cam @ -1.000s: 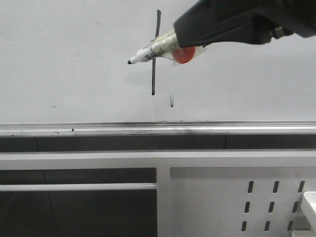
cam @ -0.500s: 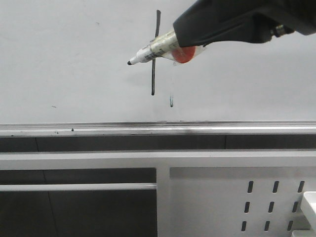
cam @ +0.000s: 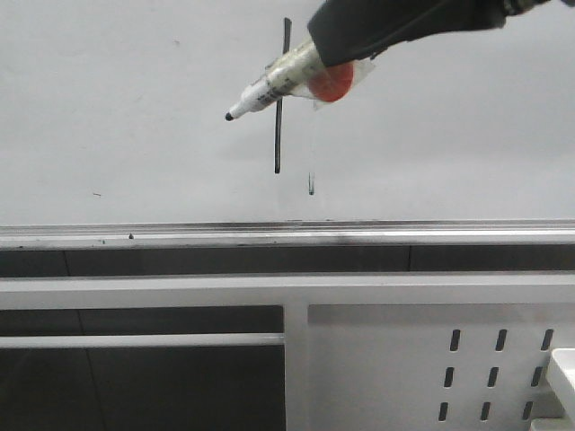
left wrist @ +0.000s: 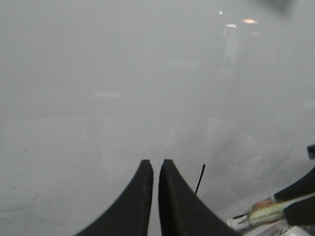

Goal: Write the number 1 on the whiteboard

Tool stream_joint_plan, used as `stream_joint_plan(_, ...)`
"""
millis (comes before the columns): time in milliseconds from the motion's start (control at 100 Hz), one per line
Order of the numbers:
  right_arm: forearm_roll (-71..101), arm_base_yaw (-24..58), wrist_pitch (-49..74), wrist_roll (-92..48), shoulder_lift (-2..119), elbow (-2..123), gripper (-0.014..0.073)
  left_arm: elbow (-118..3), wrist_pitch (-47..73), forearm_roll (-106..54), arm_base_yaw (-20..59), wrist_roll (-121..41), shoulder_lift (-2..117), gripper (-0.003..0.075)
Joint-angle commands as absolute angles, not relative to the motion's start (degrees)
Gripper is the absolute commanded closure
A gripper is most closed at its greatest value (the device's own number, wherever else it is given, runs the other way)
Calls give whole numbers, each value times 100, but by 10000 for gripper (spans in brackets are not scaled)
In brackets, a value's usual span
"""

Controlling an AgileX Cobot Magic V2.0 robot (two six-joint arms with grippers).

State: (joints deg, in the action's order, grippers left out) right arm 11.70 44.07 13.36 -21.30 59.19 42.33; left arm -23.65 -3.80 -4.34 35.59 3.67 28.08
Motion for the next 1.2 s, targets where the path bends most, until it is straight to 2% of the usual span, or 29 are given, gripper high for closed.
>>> stream_joint_plan(0, 1093, 4398, 1609, -2187, 5874, 4681, 643, -2540, -593, 0, 3718, 380, 3092, 603)
stream_joint_plan(110, 1093, 4398, 2445, -2187, 6017, 5059, 643, -2540, -397, 620, 4206, 380, 3435, 370)
stream_joint_plan(190, 1103, 4398, 3167, -2187, 6157, 5406, 643, -2540, -397, 1145, 4676, 370, 3693, 276)
stream_joint_plan(330, 1141, 4398, 4175, -2187, 6414, 6038, 643, -2540, -408, 2394, 5418, 370, 4197, 293)
stream_joint_plan(450, 1141, 4398, 4717, -2187, 6562, 6573, 643, -2540, -462, 2534, 5721, 370, 4578, 314)
stream_joint_plan(680, 1427, 4398, 5729, -2187, 6889, 7430, 643, -2575, -1211, 2525, 5561, 370, 5239, 314)
stream_joint_plan(1190, 1531, 4615, 5833, -2187, 6963, 7599, 643, -2968, -1605, 2509, 5475, 370, 5846, 314)
